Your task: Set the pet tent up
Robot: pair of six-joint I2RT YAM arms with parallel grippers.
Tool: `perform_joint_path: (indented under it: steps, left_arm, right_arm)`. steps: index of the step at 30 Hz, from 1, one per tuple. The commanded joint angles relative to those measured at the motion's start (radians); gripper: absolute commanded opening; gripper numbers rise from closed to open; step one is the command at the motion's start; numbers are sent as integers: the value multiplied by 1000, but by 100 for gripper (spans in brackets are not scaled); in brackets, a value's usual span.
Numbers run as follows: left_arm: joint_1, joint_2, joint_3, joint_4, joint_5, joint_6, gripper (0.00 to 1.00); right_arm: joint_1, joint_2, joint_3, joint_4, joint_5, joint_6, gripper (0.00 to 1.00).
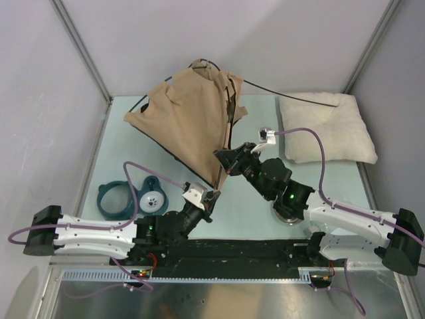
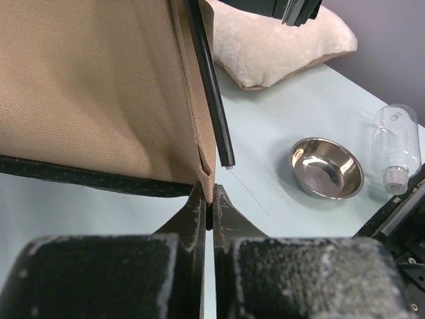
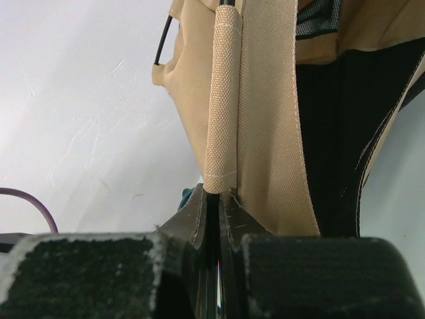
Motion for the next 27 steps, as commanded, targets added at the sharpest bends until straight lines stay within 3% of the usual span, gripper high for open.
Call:
perform_joint_path:
  steps: [1, 27]
  left_arm:
    - [-88, 7, -33, -151, 168, -68, 0]
    - [-95, -14, -33, -172, 153, -61, 0]
  right_arm:
    - [-88, 3, 75, 231, 223, -27, 0]
    - [-84, 86, 78, 215, 267, 2, 0]
